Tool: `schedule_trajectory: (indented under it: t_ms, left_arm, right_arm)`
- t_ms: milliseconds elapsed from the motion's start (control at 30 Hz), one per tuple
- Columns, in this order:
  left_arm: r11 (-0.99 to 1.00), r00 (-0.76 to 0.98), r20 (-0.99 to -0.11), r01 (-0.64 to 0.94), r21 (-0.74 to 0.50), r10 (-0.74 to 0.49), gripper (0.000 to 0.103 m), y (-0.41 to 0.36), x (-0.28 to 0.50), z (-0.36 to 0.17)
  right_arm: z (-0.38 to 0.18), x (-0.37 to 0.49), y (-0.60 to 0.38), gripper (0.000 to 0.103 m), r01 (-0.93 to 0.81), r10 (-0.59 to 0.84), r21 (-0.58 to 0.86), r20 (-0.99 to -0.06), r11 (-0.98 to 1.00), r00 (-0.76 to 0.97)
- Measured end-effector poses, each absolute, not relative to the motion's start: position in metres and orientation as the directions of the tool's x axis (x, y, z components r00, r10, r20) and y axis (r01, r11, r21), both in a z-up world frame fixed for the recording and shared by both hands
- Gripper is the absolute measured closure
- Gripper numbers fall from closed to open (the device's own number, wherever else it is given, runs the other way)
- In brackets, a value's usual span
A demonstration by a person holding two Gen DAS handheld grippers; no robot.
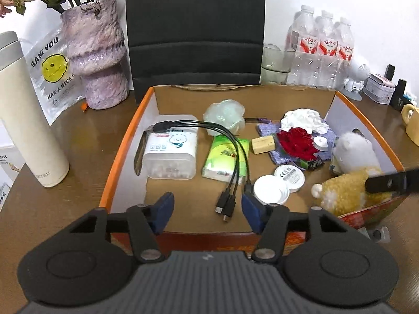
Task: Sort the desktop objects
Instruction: 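Carry the cap and sheep into the cardboard box and open both tools, then move both tools back over the table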
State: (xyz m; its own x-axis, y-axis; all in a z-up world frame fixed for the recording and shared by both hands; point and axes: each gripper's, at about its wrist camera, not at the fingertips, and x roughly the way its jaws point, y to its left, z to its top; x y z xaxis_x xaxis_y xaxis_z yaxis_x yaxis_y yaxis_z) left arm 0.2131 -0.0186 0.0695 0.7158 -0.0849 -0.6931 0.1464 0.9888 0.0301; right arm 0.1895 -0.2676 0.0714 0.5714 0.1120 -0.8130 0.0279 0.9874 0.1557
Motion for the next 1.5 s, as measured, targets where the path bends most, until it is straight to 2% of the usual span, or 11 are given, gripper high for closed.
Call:
schedule_trajectory:
  t_ms: [167, 400, 500, 567, 633, 700, 800, 900, 967, 1267, 1500]
  left_arm:
    - [0.991, 0.720, -0.691, 0.130, 0.038, -0.068, 0.056, -0.027, 0.203, 0.071]
    - [0.987, 0.674, -0.729, 0.158, -0.017, -0.121, 0.052, -0.025, 0.201, 0.078]
    - [0.981, 0.669, -0.719, 0.159, -0.109, -0.188, 0.046, -0.014, 0.199, 0.095]
    - [0.979, 0.690, -0.695, 0.157, -0.128, -0.201, 0.027, -0.009, 0.196, 0.114]
    - [0.983, 0.715, -0.675, 0.153, -0.104, -0.183, 0.016, -0.007, 0.194, 0.133]
    - [0.987, 0.735, -0.659, 0.143, -0.077, -0.158, 0.015, -0.005, 0.190, 0.149]
    - [0.997, 0.838, -0.542, 0.064, -0.029, -0.070, 0.003, 0.002, 0.171, 0.177]
    - [1.000, 0.962, -0.273, 0.001, -0.004, -0.003, 0.000, 0.002, 0.135, 0.190]
    - [1.000, 0.979, -0.204, 0.021, 0.021, -0.017, 0.000, -0.002, 0.123, 0.191]
    - [1.000, 0.975, -0.222, 0.030, 0.005, -0.028, 0.000, 0.000, 0.100, 0.178]
    - [0.999, 0.938, -0.346, 0.002, 0.033, 0.009, 0.000, 0.013, 0.039, 0.120]
  right_arm:
    - [0.063, 0.188, -0.263, 0.053, 0.016, 0.087, 0.121, -0.795, 0.993, 0.601]
    - [0.068, 0.215, -0.278, 0.049, -0.029, 0.147, 0.159, -0.805, 0.987, 0.574]
    - [0.086, 0.214, -0.277, 0.048, -0.053, 0.142, 0.138, -0.788, 0.989, 0.600]
    - [0.101, 0.212, -0.280, 0.038, -0.077, 0.203, 0.197, -0.771, 0.977, 0.604]
    - [0.116, 0.210, -0.279, 0.032, -0.083, 0.210, 0.204, -0.753, 0.976, 0.623]
    - [0.129, 0.206, -0.276, 0.031, -0.099, 0.204, 0.184, -0.739, 0.978, 0.642]
    - [0.150, 0.188, -0.271, 0.030, -0.135, 0.214, 0.169, -0.661, 0.976, 0.719]
    - [0.169, 0.156, -0.266, 0.017, -0.212, 0.253, 0.141, -0.438, 0.967, 0.863]
    - [0.173, 0.136, -0.262, 0.011, -0.258, 0.276, 0.098, -0.302, 0.961, 0.912]
    - [0.166, 0.116, -0.264, 0.011, -0.254, 0.273, 0.105, -0.282, 0.962, 0.920]
    - [0.105, 0.054, -0.273, 0.011, -0.278, 0.299, 0.111, -0.400, 0.954, 0.866]
